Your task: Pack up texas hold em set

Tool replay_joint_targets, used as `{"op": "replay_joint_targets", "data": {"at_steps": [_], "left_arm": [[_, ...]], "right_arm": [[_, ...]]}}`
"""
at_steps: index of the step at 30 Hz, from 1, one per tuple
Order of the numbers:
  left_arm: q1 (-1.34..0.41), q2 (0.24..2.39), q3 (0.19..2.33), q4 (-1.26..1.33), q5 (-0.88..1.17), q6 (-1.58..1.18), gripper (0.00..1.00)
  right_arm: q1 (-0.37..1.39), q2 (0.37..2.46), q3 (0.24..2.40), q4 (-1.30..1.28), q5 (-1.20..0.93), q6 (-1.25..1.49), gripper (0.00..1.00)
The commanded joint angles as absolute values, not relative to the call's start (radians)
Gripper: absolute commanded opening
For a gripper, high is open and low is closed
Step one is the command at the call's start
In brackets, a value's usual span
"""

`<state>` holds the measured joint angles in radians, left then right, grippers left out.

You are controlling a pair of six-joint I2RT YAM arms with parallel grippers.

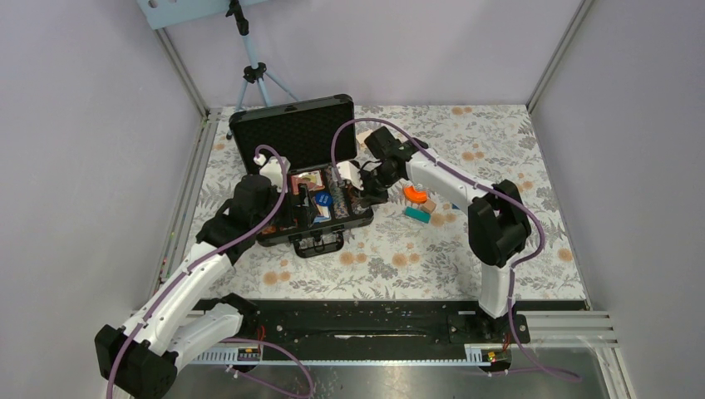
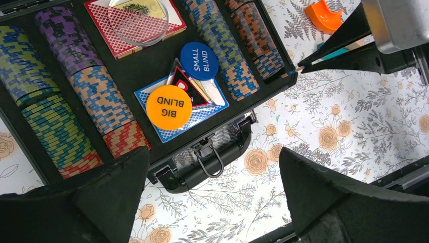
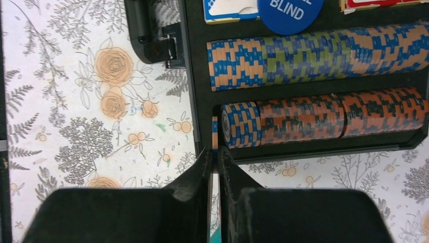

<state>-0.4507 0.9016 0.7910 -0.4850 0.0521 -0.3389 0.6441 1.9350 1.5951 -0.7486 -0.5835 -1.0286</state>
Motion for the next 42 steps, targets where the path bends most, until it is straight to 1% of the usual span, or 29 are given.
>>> {"op": "replay_joint_targets", "data": {"at_steps": [1,26,28,32,36,38,42], "left_arm": [[-0.445,0.9,0.813,-0.469,0.047,-0.328,0.99],[-0.441,0.916,0.813,-0.474,0.051,-0.325,0.99],[-0.442,0.916,0.813,-0.472,0.05,-0.325,0.99],[-0.442,0.916,0.812,-0.473,0.054,-0.322,0.99],[-0.44,0.916,0.813,-0.473,0.056,-0.322,0.99],[-0.44,0.915,0.813,-0.472,0.057,-0.321,0.99],[-0.439,0.912,0.812,-0.472,0.059,-0.321,0.99]], "right_arm": [[0.66,1.941,1.633,-0.726,-0.513,-1.075,0.0],[0.686,2.028,1.694,-0.754,-0.434,-1.18,0.0],[0.687,2.028,1.68,-0.734,-0.418,-1.178,0.11],[0.686,2.031,1.67,-0.722,-0.411,-1.18,0.2],[0.686,2.028,1.669,-0.702,-0.423,-1.155,0.26],[0.687,2.026,1.669,-0.7,-0.438,-1.147,0.31],[0.688,2.024,1.669,-0.696,-0.44,-1.135,0.31]]}}
